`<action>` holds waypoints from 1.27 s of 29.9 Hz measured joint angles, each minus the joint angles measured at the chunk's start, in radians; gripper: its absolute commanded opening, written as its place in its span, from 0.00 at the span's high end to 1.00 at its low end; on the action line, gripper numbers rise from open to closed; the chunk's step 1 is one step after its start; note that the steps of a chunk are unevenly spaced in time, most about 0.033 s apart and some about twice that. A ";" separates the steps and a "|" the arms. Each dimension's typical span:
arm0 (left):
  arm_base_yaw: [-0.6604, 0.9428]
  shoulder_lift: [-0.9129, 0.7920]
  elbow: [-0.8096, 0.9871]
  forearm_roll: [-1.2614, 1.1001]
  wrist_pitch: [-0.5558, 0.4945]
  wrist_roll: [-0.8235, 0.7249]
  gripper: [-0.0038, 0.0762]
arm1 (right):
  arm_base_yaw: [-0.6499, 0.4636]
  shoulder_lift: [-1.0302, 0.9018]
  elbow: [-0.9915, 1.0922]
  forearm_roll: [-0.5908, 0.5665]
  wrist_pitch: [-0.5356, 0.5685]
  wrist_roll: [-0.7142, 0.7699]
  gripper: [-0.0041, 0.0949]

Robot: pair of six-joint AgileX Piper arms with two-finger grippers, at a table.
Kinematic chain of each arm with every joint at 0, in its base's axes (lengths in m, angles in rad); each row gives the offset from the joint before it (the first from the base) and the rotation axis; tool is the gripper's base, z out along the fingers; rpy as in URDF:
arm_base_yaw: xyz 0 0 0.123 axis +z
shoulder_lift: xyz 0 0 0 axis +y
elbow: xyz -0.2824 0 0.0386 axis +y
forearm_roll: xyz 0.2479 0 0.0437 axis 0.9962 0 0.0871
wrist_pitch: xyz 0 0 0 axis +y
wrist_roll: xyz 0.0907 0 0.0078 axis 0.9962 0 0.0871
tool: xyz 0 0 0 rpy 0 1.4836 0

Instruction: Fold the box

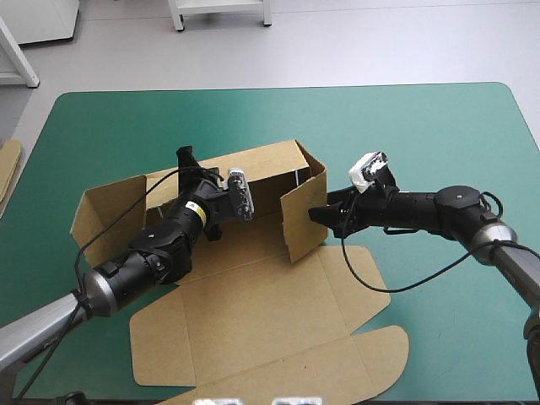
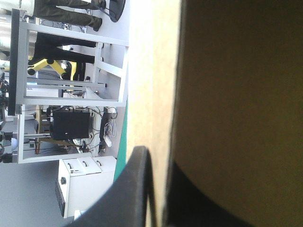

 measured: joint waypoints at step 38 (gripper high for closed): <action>0.000 0.003 0.005 0.064 0.026 -0.090 0.96 | 0.461 -0.010 0.006 -0.076 -0.876 0.171 0.50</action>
